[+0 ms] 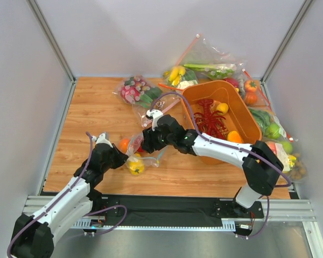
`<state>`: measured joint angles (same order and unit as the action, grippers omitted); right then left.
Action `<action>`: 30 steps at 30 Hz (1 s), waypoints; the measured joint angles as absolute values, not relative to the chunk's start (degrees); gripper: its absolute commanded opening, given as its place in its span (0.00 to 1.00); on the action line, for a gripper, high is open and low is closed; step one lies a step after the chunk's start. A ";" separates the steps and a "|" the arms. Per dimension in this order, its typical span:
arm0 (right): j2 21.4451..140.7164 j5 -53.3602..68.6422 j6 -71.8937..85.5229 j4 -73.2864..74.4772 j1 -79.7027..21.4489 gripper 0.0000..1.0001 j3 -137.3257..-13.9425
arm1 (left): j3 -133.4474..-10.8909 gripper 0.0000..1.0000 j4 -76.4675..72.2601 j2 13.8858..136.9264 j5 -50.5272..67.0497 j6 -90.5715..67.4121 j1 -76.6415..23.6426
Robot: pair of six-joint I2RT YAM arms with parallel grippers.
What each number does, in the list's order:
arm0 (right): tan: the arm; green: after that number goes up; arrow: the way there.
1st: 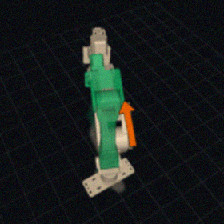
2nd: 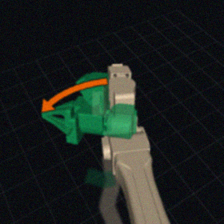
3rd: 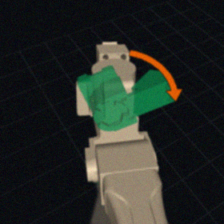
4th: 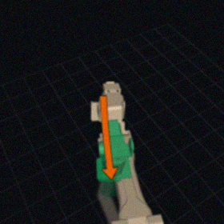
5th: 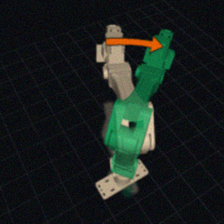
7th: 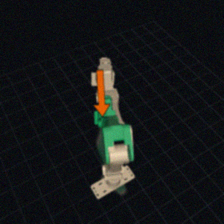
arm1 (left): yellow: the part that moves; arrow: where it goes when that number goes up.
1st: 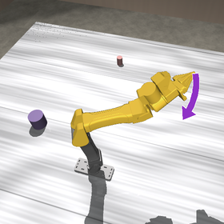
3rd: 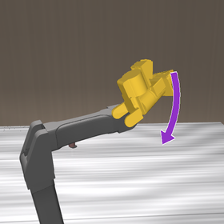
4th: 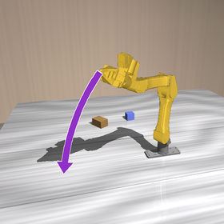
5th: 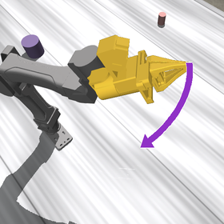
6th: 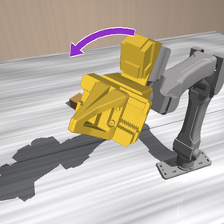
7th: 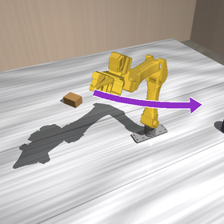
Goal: Open the zip-top bag and remove the fake food
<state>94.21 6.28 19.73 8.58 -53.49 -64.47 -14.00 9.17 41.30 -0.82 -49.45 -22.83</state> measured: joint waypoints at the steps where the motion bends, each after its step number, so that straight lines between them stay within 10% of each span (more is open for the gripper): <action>1: 93.51 6.61 19.90 8.75 -53.49 0.00 -64.40 | -14.06 0.00 9.43 41.28 -0.93 -49.28 -22.83; 18: 72.73 3.01 21.17 13.63 -49.56 0.00 -62.65 | -15.11 0.00 11.60 41.12 -0.93 -47.00 -22.65; 30: 65.21 2.70 18.79 16.95 -14.83 0.00 -58.76 | -15.35 0.00 13.32 39.35 -0.89 -46.15 -22.46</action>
